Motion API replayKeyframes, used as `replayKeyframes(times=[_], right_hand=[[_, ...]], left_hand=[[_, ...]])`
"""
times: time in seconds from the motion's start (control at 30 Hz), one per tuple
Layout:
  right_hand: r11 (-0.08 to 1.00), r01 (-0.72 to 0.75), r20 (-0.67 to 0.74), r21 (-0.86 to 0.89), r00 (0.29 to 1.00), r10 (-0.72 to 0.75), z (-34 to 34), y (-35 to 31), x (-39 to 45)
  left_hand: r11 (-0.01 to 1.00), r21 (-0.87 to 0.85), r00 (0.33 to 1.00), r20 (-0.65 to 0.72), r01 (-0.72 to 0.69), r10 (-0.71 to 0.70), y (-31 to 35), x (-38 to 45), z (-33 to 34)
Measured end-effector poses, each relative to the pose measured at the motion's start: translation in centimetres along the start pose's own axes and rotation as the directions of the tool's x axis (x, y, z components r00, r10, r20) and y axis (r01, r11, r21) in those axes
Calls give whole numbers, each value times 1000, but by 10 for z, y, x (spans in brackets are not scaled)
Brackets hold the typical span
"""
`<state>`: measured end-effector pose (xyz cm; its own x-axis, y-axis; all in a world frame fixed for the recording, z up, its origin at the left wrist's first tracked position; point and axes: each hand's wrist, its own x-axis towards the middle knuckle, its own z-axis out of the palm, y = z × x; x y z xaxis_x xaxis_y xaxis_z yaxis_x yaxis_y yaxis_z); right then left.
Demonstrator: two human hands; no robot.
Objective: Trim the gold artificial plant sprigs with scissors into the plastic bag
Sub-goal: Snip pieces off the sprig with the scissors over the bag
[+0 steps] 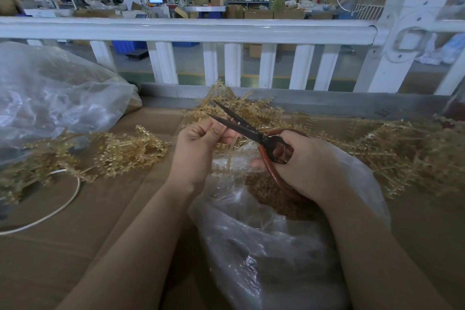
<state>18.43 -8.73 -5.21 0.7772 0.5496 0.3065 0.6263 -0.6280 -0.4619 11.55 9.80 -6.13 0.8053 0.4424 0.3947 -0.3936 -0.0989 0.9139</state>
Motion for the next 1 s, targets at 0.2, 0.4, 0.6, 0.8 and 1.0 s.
replayKeyframes(times=[0.2, 0.4, 0.6, 0.8, 1.0], right_hand=[[999, 24, -68, 28, 997, -22, 8, 10, 2], [1000, 27, -73, -12, 997, -28, 8, 13, 2], [999, 24, -52, -27, 998, -26, 7, 11, 3], [999, 12, -30, -36, 999, -13, 4, 8, 1], [1000, -7, -17, -21, 1000, 6, 5, 8, 2]], left_hand=[[999, -39, 999, 44, -8, 10, -1, 1, -2], [1000, -19, 999, 46, 20, -19, 0, 1, -1], [1000, 7, 1000, -4, -11, 11, 3, -2, 2], [998, 55, 999, -19, -35, 36, 3, -1, 2], [994, 89, 998, 3, -62, 62, 2, -1, 0]])
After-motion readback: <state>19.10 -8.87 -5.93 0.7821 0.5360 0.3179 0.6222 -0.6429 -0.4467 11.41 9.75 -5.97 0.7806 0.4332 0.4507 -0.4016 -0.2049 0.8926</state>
